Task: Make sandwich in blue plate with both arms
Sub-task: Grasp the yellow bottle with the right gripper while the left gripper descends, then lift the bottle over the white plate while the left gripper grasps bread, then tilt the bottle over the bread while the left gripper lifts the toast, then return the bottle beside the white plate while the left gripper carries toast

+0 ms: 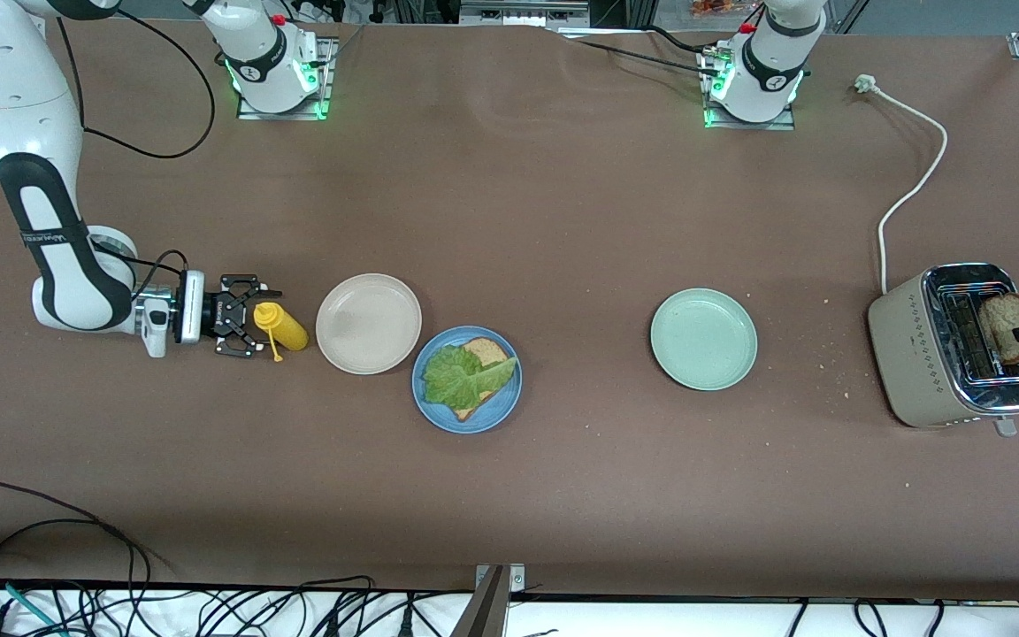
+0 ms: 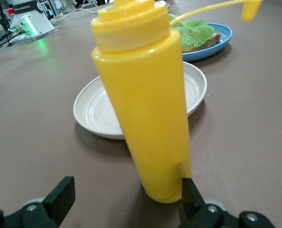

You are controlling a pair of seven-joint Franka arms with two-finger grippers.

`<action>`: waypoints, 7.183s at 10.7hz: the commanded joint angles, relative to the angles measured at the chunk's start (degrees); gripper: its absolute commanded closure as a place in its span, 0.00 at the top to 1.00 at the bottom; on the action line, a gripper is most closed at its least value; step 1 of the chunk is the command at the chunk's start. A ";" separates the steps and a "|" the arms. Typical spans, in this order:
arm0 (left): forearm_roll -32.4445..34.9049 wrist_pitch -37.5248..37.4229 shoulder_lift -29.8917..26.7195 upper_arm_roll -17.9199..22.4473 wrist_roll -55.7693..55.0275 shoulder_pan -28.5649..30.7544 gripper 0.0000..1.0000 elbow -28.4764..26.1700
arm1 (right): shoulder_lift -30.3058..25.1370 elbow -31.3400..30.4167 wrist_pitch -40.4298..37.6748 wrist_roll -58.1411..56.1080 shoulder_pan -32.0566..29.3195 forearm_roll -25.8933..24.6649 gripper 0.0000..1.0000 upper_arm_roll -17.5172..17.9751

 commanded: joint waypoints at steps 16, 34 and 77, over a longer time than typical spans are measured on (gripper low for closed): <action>1.71 0.48 -0.16 -0.77 0.91 0.37 0.83 -1.84 | 0.43 4.30 4.33 2.61 2.69 0.45 0.00 1.47; 1.71 0.48 -0.16 -0.77 0.91 0.37 0.81 -2.28 | -17.07 11.95 6.44 88.11 33.34 -65.46 0.00 0.95; -8.84 -17.80 -15.89 -10.14 -6.15 -0.15 0.00 -1.75 | -13.28 5.11 19.18 122.88 25.67 -101.74 0.00 14.18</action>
